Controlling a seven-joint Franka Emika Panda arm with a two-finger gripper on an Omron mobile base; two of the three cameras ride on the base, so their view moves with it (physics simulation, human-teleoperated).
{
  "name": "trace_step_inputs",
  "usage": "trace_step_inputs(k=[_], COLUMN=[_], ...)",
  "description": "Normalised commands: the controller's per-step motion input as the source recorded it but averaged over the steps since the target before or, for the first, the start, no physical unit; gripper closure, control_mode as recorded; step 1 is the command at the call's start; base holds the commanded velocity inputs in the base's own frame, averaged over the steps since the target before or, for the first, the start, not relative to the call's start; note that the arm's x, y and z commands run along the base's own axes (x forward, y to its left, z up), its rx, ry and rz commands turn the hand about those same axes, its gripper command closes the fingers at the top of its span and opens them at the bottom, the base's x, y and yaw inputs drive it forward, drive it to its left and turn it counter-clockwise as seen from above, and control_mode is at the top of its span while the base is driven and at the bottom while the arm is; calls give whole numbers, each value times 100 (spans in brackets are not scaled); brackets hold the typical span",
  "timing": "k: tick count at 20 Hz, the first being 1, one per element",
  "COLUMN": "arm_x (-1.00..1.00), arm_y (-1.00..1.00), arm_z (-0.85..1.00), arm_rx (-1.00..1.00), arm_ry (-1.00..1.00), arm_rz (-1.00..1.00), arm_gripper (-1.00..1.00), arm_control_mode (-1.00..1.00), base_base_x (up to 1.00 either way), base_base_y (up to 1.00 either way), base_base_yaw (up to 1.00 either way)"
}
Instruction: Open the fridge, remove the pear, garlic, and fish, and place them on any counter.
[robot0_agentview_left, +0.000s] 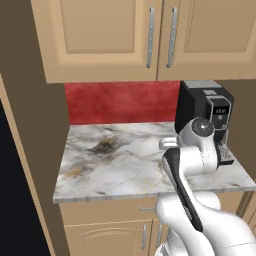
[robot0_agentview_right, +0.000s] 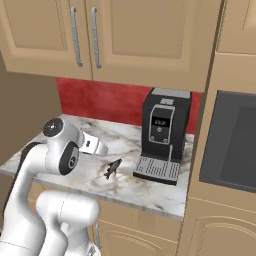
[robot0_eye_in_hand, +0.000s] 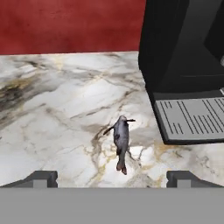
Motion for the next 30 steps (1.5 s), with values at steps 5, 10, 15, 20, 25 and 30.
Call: trace_step_inputs(k=[5,10,15,20,25,30], arm_x=[-70,-49,0,0,0,0], arm_y=[22,5,0,0,0,0], arm_z=[16,0,0,0,0,0], arm_rx=[0,-1,0,0,0,0], arm_ry=[-1,-3,0,0,0,0], arm_rz=[0,0,0,0,0,0], arm_gripper=[-100,-100,-100,-100,-100,-100], arm_control_mode=[-100,100,100,100,100,100], base_base_x=[0,-20,-100,-100,-100,-66], base_base_y=[0,2,10,35,94,100], base_base_yaw=[0,0,0,0,0,0])
